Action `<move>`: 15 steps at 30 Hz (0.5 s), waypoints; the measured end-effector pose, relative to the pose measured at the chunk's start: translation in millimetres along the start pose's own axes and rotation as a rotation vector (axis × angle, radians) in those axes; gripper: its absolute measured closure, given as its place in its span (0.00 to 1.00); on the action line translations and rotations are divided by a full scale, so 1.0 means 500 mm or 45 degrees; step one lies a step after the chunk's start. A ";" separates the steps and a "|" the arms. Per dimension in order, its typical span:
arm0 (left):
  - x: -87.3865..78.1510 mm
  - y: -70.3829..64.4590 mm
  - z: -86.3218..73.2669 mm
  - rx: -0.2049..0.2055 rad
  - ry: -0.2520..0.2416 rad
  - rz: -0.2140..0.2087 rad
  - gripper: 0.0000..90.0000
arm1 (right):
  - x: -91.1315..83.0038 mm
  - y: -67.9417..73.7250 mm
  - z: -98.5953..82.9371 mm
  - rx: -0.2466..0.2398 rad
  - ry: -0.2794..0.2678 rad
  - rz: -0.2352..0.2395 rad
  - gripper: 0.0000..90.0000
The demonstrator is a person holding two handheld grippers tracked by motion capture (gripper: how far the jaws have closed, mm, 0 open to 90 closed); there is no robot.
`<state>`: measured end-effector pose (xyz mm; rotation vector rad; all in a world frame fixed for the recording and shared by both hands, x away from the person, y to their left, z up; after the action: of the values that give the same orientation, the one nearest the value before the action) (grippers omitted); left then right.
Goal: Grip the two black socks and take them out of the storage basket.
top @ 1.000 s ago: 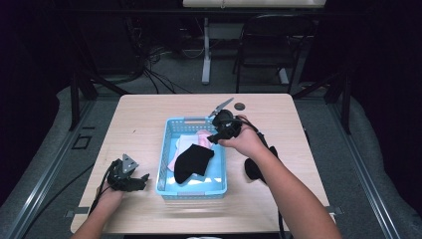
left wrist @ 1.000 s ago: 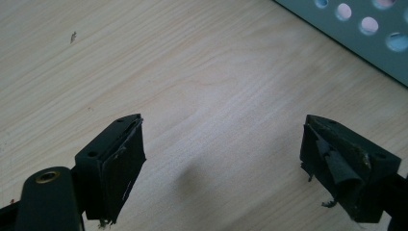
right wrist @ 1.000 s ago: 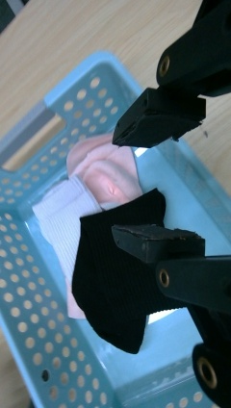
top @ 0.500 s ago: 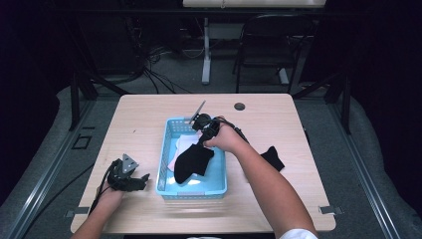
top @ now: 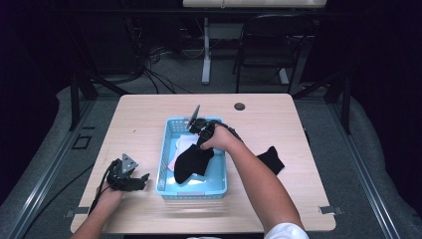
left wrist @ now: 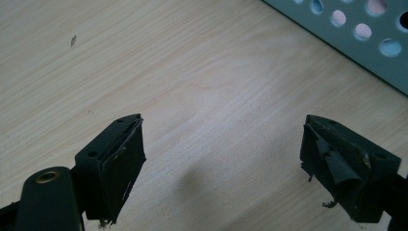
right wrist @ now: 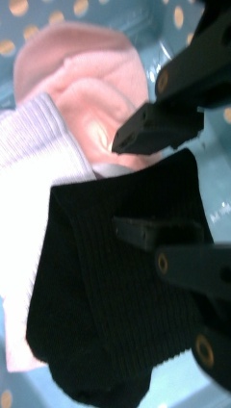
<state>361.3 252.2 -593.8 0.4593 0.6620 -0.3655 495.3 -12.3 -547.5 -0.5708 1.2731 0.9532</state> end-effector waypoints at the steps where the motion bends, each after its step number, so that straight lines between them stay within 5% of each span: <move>1: 0.000 0.000 0.000 0.000 0.000 0.000 0.17 | 0.001 0.001 0.000 0.006 0.001 0.010 0.73; 7: 0.000 0.000 0.000 0.004 0.003 0.000 0.17 | -0.006 0.003 -0.006 0.001 0.002 0.013 0.94; 15: 0.000 0.000 0.000 0.003 0.009 -0.001 0.17 | -0.041 0.022 -0.016 -0.034 -0.053 0.028 0.97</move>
<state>361.2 252.3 -594.0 0.4627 0.6688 -0.3655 481.8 -18.7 -528.2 -0.5564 1.2332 0.9967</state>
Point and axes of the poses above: each handheld gripper's, and its own axes: x roughly forward along the jaws, z roughly out of its top, y roughly to its left, the point moved 3 cm from there along x, roughly forward along the jaws, and after that the axes turned 5 degrees about z, right-handed, at the moved point
